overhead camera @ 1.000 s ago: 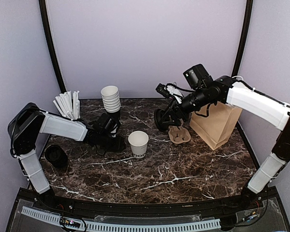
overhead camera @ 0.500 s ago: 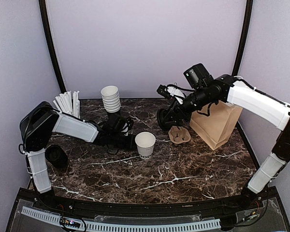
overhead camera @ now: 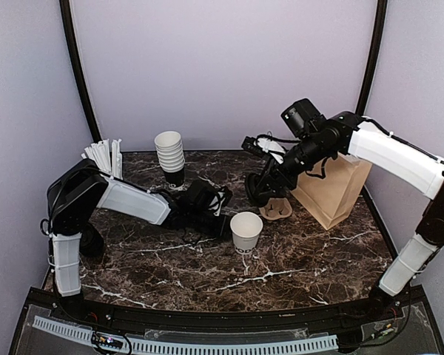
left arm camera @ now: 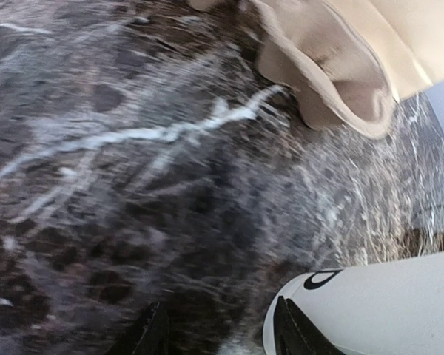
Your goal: Pack the takeout coffee
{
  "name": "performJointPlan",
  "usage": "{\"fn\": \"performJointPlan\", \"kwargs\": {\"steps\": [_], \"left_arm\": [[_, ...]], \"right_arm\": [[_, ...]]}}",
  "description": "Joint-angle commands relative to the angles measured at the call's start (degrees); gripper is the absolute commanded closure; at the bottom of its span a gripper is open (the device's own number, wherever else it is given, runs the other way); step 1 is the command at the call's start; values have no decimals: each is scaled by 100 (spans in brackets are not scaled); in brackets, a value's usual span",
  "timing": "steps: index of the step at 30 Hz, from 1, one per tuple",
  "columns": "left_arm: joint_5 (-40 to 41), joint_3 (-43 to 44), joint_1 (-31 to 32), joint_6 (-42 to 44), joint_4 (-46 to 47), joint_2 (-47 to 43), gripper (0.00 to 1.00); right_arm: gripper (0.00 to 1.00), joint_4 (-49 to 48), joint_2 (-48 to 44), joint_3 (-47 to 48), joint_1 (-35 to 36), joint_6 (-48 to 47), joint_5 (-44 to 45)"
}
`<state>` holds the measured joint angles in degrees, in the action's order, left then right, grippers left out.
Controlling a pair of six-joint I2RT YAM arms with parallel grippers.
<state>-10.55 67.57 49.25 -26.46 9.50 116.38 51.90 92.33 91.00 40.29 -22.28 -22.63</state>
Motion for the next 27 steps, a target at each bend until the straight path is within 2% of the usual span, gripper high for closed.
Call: {"fn": "performJointPlan", "kwargs": {"steps": [1, 9, 14, 27], "left_arm": [[-216, 80, 195, 209, -9, 103, 48], [-758, 30, 377, 143, 440, 173, 49], [-789, -56, 396, -52, 547, 184, 49], [-964, -352, 440, -344, 876, 184, 49]], "right_arm": [[25, 628, 180, 280, 107, -328, 132], [25, 1368, 543, 417, 361, -626, 383], [26, 1752, 746, 537, 509, -746, 508], [23, 1952, 1043, 739, 746, -753, 986]]}}
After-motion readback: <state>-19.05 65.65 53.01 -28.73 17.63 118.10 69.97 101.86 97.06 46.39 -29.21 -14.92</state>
